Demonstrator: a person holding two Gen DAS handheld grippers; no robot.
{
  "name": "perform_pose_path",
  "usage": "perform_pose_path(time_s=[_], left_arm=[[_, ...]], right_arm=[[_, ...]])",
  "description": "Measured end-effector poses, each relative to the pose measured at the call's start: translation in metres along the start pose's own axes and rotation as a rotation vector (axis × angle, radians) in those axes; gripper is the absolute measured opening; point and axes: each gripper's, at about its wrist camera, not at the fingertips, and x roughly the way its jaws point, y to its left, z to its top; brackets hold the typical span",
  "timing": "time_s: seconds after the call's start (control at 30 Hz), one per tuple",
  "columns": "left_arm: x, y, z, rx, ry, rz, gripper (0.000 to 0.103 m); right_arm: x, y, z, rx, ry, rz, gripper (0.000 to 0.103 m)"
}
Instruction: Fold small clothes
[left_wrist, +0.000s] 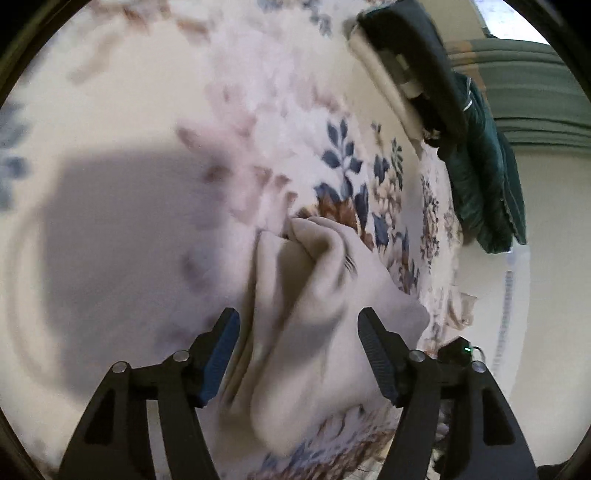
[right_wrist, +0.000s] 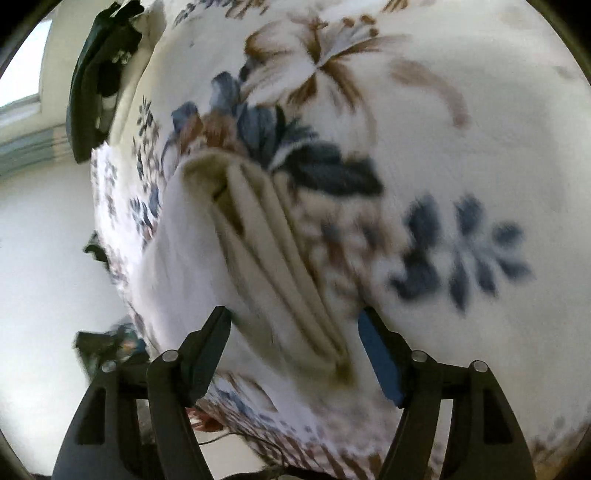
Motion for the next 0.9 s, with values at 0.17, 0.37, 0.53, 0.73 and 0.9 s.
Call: perform_pose_path(time_s=[0.17, 0.37, 0.53, 0.73, 0.9], left_arm=[[0.028, 0.012, 0.006, -0.025, 0.065, -0.088, 0.064], [0.023, -0.012, -0.004, 0.032, 0.031, -0.096, 0.02], [0.008, -0.034, -0.002, 0.069, -0.007, -0.078, 0.017], [-0.024, -0.08, 0.018, 0.158, -0.02, -0.106, 0.016], [-0.063, -0.131, 0.075, 0.22, -0.082, -0.125, 0.016]], right_arm=[[0.019, 0.004, 0.016, -0.024, 0.067, 0.105, 0.082], [0.047, 0.05, 0.009, -0.072, 0.112, 0.162, 0.037], [0.039, 0.078, 0.001, -0.05, 0.046, 0.166, 0.02], [-0.002, 0.142, -0.007, -0.088, -0.002, 0.154, 0.018], [-0.055, 0.215, 0.005, -0.144, -0.069, 0.163, 0.018]])
